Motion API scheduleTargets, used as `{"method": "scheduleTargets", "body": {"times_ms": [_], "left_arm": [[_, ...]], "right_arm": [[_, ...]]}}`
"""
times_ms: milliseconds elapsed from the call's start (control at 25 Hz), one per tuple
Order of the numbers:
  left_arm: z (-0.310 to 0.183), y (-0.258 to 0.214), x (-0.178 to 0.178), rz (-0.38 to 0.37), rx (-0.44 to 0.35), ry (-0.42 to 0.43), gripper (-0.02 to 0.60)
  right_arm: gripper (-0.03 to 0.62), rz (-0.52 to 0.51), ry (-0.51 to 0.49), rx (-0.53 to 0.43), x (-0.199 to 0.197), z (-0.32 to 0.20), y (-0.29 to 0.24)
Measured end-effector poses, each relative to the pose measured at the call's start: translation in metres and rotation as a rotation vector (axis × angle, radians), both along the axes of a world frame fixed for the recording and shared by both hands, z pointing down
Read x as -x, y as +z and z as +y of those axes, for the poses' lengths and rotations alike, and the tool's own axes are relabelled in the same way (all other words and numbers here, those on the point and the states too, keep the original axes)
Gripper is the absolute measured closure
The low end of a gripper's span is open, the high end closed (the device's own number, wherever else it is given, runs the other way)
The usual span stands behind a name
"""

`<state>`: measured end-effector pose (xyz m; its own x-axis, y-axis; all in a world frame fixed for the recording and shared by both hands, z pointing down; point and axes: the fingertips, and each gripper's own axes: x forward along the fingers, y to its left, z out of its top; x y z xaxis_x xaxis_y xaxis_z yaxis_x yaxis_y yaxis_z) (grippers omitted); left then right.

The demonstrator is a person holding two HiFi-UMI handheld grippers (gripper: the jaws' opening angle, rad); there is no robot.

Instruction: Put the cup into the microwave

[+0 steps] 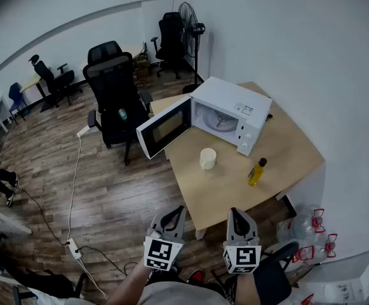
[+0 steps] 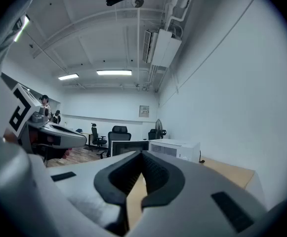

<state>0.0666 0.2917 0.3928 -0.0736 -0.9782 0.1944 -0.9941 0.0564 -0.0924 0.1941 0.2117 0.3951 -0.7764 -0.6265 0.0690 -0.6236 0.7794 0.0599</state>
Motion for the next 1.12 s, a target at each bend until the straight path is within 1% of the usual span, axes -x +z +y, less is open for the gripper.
{"method": "scheduleTargets", "body": {"times_ms": [240, 480, 640, 760, 920, 1000, 1120], "left_arm": [[0.001, -0.003, -0.004, -0.006, -0.007, -0.005, 0.560], [-0.009, -0.005, -0.003, -0.008, -0.020, 0.004, 0.560], [-0.027, -0.007, 0.007, -0.012, -0.027, 0.028, 0.560], [-0.051, -0.006, 0.024, -0.019, -0.025, 0.061, 0.560], [-0.096, -0.001, 0.054, -0.016, -0.016, 0.123, 0.560], [-0.122, 0.002, 0.070, -0.011, -0.004, 0.164, 0.560], [-0.157, 0.003, 0.091, -0.005, 0.020, 0.248, 0.560]], "right_arm": [[0.577, -0.025, -0.009, 0.019, -0.004, -0.002, -0.003], [0.577, -0.016, 0.023, 0.017, -0.009, -0.012, -0.003], [0.577, -0.018, 0.063, 0.018, -0.006, -0.027, -0.003], [0.577, -0.026, 0.103, 0.026, 0.003, -0.044, 0.000], [0.577, -0.033, 0.180, 0.033, 0.023, -0.081, 0.007], [0.577, -0.040, 0.225, 0.038, 0.037, -0.102, 0.008], [0.577, -0.039, 0.293, 0.052, 0.058, -0.125, 0.007]]}}
